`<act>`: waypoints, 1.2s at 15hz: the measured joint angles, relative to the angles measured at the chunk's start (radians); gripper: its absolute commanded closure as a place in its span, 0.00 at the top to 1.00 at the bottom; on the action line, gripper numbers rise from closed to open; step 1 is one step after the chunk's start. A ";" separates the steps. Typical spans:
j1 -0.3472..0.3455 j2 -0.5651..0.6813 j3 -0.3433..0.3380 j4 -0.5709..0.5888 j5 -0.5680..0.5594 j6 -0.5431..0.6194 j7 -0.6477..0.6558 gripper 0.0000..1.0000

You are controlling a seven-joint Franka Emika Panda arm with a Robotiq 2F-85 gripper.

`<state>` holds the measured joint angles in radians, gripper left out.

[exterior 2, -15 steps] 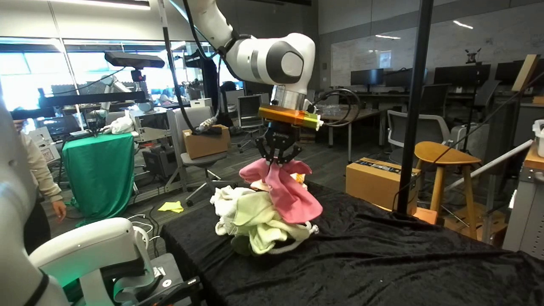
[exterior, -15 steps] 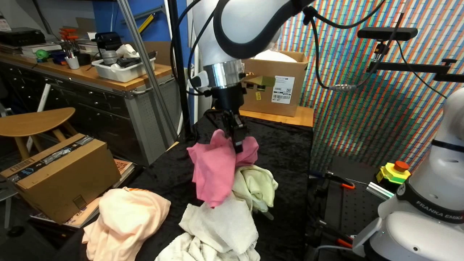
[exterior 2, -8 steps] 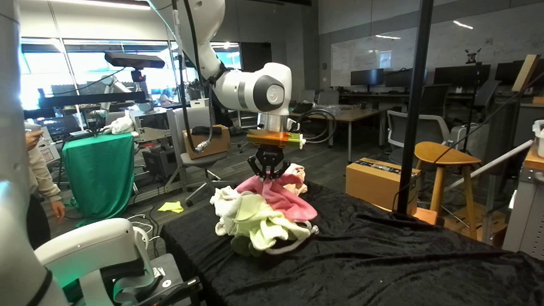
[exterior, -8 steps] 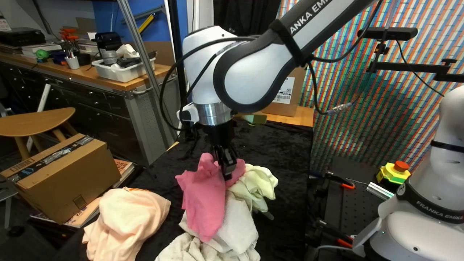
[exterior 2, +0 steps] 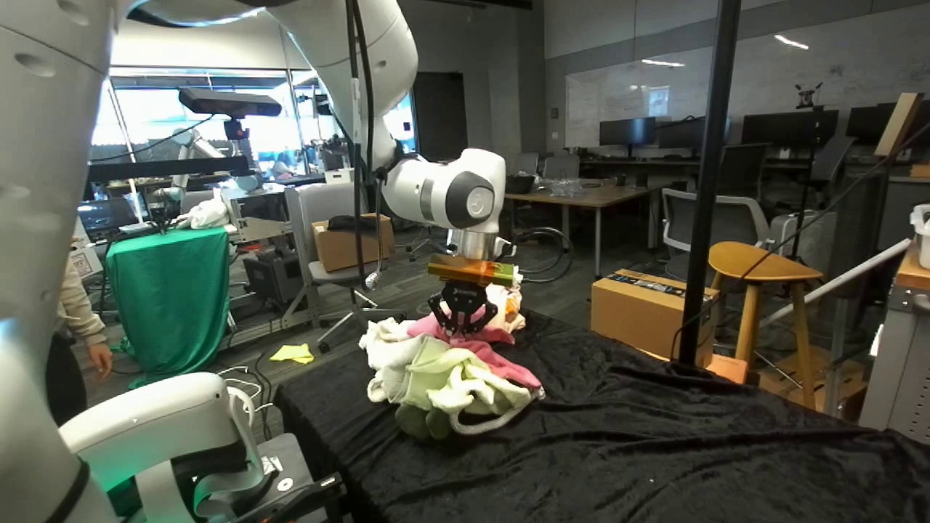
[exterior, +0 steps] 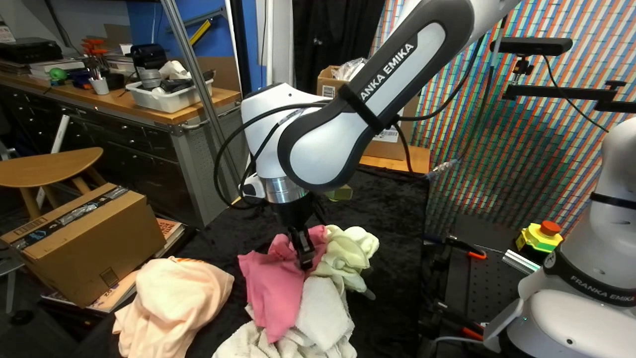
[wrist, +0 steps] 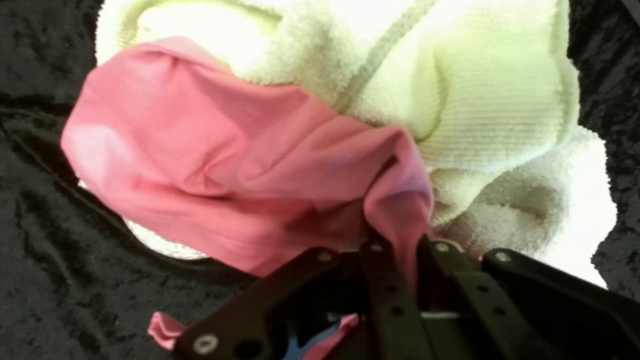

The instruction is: Group up all the objects on the table

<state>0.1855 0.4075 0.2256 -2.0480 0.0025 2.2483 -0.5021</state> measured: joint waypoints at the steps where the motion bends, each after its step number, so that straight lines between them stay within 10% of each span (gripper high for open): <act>1: -0.003 0.014 0.000 0.011 0.000 0.000 0.005 0.36; 11: -0.012 0.018 0.004 0.091 0.000 -0.089 0.035 0.99; 18: 0.020 -0.004 0.008 0.164 -0.033 -0.117 0.068 1.00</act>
<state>0.2059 0.4035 0.2333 -1.8840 -0.0306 2.1314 -0.4343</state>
